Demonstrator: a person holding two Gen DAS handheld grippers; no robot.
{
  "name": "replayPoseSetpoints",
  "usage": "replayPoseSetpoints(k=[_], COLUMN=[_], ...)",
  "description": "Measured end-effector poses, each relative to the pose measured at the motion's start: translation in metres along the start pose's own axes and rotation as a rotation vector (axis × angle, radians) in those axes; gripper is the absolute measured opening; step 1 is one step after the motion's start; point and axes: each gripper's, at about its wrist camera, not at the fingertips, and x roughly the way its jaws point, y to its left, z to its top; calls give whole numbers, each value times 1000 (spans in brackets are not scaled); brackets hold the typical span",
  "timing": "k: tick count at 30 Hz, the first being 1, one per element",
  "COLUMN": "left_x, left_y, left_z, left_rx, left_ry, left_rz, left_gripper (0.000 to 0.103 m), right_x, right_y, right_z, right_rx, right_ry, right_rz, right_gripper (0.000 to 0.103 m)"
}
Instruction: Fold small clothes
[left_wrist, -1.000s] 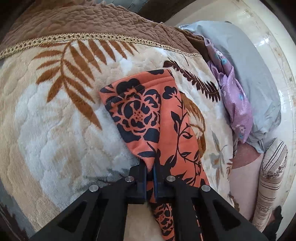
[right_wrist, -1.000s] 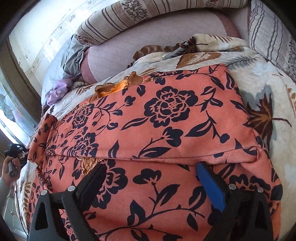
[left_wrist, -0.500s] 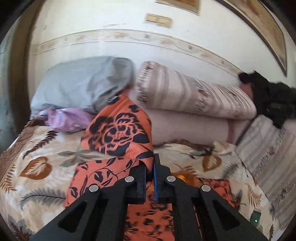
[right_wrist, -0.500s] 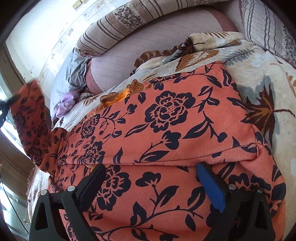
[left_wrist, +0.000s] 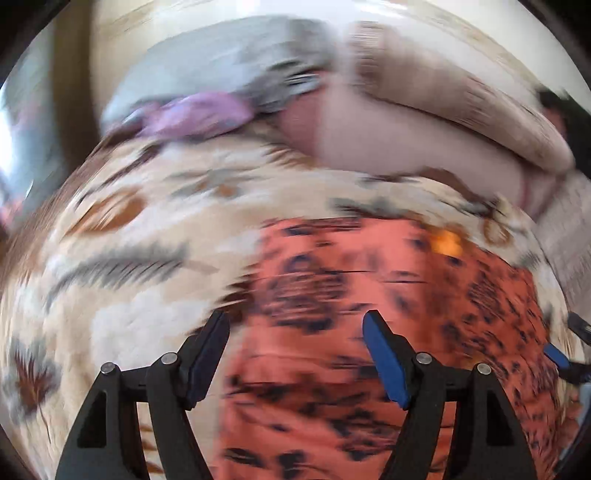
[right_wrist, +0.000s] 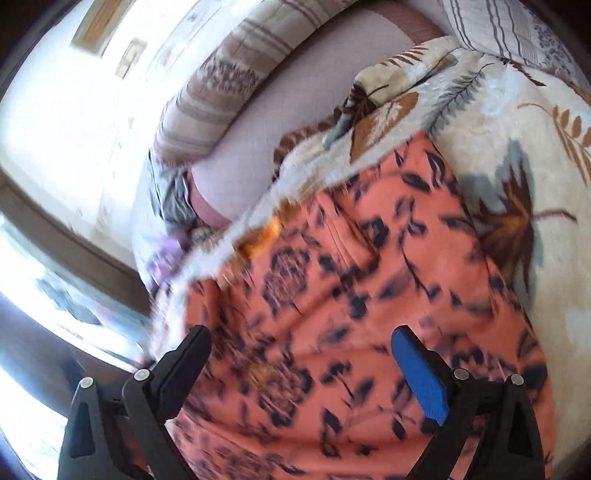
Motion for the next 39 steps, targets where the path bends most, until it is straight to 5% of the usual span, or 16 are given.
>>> replayPoseSetpoints(k=[3, 7, 9, 10, 11, 16, 18, 21, 23, 26, 29, 32, 37, 39], left_x=[21, 34, 36, 38, 39, 35, 38, 32, 19, -5, 3, 65, 79, 74], left_y=[42, 57, 53, 52, 51, 62, 62, 55, 50, 36, 12, -6, -3, -4], left_z=[-10, -32, -36, -36, -36, -35, -30, -23, -13, 8, 20, 5, -4, 0], left_rx=[-156, -165, -145, -141, -133, -162, -172, -151, -151, -123, -35, 88, 73, 69], left_ry=[46, 39, 20, 24, 26, 10, 7, 37, 12, -82, -103, 99, 89, 100], left_rz=[13, -5, -22, -24, -24, -68, -80, -36, -35, -57, -55, 65, 56, 59], left_gripper=[75, 78, 83, 86, 87, 88, 88, 88, 88, 88, 88, 89, 95, 94], right_x=[28, 71, 87, 94, 98, 28, 5, 24, 35, 19, 1, -9, 28, 57], right_y=[-6, -16, -5, 3, 16, 103, 96, 35, -8, -12, 1, 16, 22, -5], right_z=[29, 49, 55, 58, 63, 64, 49, 30, 18, 18, 23, 37, 53, 55], right_rx=[91, 204, 160, 118, 74, -216, -223, -123, -16, -19, -32, -24, -36, 25], right_ry=[45, 102, 139, 169, 192, -39, -108, -6, 110, 57, 3, -67, 48, 102], right_rz=[-56, -150, -227, -283, -320, -387, -452, -522, -521, -419, -387, -312, -78, -209], right_gripper=[99, 81, 63, 26, 6, 6, 9, 17, 43, 61, 64, 67, 75, 75])
